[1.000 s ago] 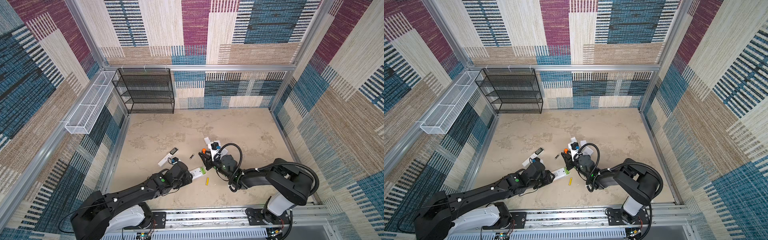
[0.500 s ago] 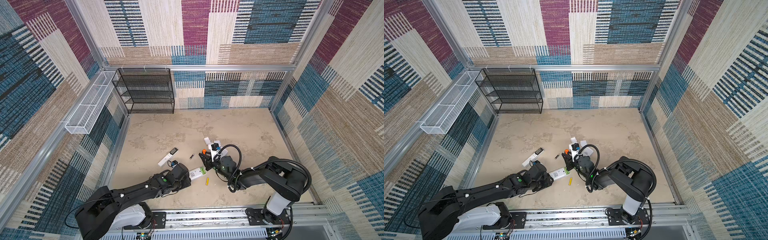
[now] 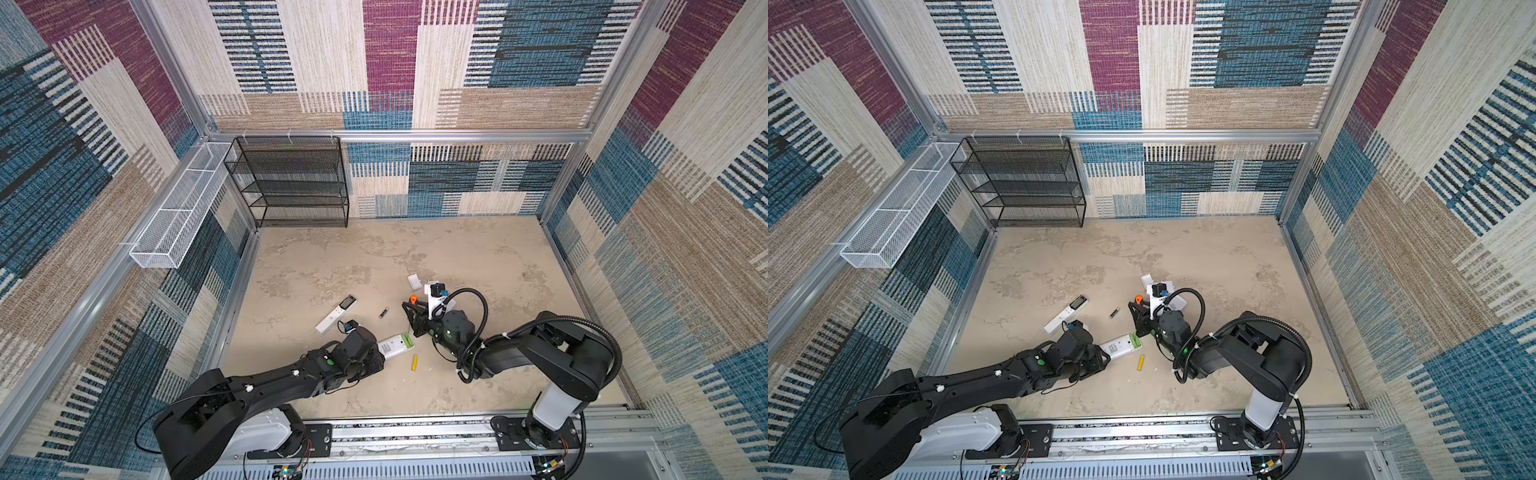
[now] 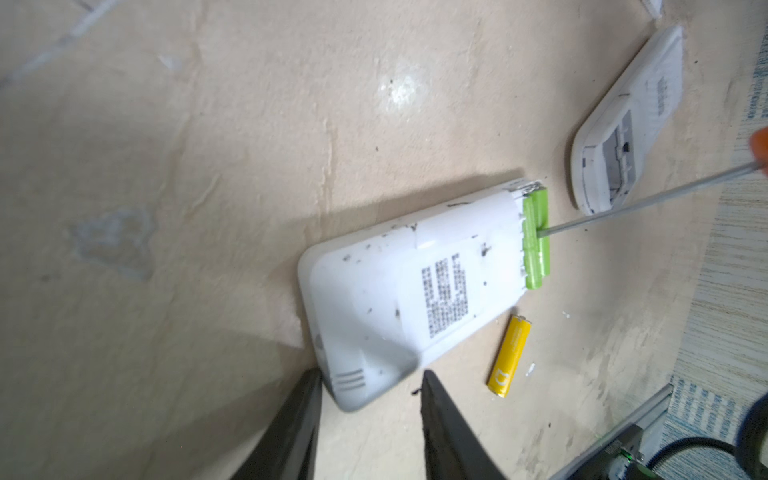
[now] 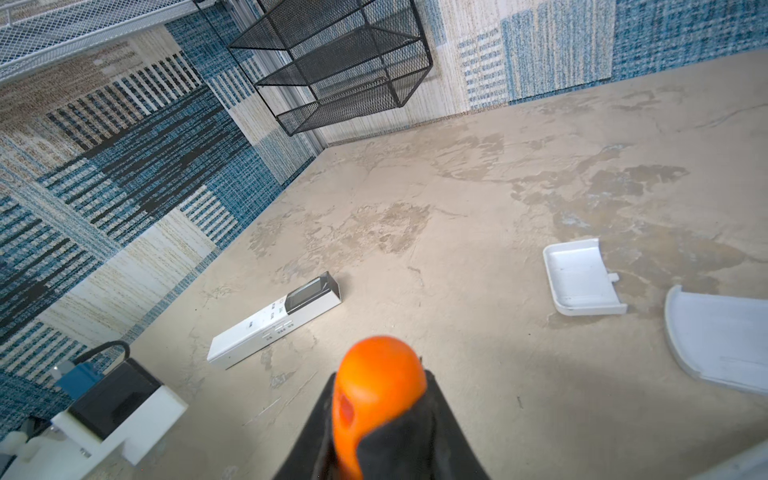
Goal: Unload the batteries from the remote control
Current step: 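Insert the screwdriver tip beside the green batteries with the right gripper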
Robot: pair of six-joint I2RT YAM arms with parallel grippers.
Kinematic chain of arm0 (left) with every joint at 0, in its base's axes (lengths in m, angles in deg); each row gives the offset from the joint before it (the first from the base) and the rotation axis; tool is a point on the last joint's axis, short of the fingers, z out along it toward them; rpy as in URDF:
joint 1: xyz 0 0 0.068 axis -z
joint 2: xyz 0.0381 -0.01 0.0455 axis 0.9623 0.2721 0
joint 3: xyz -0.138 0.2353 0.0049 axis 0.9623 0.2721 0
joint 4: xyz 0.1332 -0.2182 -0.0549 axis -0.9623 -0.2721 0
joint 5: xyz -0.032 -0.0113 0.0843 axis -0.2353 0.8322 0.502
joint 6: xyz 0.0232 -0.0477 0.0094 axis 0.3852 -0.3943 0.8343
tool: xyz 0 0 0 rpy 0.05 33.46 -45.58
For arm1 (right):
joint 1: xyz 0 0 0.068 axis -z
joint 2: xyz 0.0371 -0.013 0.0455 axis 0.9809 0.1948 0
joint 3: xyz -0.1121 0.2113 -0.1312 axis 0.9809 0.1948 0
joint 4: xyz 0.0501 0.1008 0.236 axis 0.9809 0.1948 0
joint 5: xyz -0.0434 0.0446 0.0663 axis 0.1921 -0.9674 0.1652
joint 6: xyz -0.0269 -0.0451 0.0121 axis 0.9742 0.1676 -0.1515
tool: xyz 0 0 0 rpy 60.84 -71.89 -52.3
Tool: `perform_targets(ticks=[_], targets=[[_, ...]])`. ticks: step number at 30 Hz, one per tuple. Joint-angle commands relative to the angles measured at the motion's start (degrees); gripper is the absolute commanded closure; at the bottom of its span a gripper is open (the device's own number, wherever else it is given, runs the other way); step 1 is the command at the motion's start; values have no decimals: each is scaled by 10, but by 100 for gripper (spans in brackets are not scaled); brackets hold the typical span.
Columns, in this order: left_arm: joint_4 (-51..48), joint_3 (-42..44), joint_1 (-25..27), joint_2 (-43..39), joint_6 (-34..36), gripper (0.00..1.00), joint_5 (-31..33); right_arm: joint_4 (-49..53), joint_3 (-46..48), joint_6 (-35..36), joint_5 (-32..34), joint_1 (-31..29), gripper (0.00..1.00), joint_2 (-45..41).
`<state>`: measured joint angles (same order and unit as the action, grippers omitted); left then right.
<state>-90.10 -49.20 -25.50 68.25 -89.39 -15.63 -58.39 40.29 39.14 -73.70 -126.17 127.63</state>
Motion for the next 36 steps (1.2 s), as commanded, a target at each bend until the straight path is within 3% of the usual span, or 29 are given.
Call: perform_targets(ticks=[1,36], targets=[[-28,6,-1,-8,-13,57,3,-19,1,-26,-4,2,100,-4],[-26,10,0,-19,-8,60,11,164,-65,-71,10,14,100,-29]])
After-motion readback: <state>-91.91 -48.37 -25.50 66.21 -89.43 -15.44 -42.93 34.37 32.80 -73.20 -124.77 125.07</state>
